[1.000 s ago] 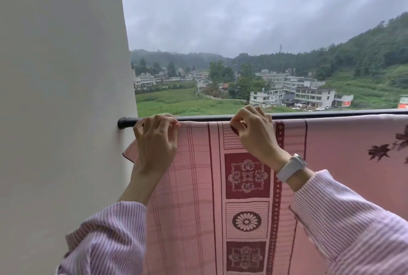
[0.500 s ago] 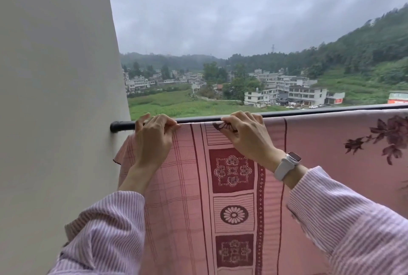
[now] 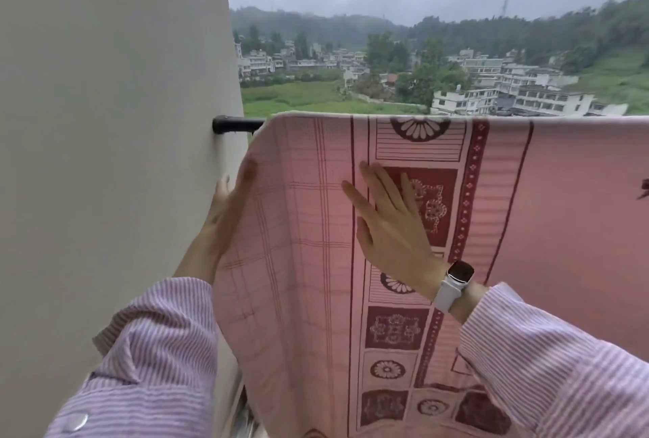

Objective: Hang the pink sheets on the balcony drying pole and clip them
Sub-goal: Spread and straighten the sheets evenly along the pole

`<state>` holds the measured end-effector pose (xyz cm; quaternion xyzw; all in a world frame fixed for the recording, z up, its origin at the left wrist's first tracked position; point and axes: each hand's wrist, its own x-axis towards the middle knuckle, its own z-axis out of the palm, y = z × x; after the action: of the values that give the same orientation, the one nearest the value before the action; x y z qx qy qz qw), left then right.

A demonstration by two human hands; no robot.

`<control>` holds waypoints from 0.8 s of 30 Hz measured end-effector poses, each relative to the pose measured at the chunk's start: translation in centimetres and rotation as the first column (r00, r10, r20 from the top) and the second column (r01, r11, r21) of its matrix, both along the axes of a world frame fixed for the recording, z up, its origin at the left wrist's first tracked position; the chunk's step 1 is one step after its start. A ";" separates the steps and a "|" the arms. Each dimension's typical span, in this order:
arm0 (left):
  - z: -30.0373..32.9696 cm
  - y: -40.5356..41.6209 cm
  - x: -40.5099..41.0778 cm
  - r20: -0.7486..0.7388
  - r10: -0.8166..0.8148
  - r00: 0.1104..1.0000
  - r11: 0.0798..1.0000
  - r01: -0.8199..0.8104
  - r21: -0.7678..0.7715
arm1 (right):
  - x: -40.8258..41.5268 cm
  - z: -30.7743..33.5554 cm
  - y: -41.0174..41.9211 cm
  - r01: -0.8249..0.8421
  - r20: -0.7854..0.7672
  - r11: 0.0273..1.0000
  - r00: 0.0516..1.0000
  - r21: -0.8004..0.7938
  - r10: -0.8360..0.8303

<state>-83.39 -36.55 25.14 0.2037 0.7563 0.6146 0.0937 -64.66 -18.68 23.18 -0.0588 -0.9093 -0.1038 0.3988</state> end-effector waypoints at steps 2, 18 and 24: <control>-0.5 -1.2 0.5 0.143 -0.024 0.989 1.000 0.024 0.000 | -0.6 -1.2 -0.7 0.006 0.054 1.000 0.999 -0.010 -0.006; 5.5 -4.7 1.1 0.016 0.168 0.986 0.806 -0.147 0.573 | -5.4 3.4 -4.5 -0.259 -0.128 0.962 0.955 0.087 0.269; 8.2 -4.5 -0.5 -0.184 0.421 0.888 0.778 -0.249 0.576 | -7.8 7.1 -4.8 -0.123 -0.115 0.983 0.984 0.139 0.139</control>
<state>-83.88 -41.01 33.38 0.1736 0.5826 0.7693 -0.1965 -72.43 -23.49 30.32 0.0214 -0.8758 -0.1329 0.4635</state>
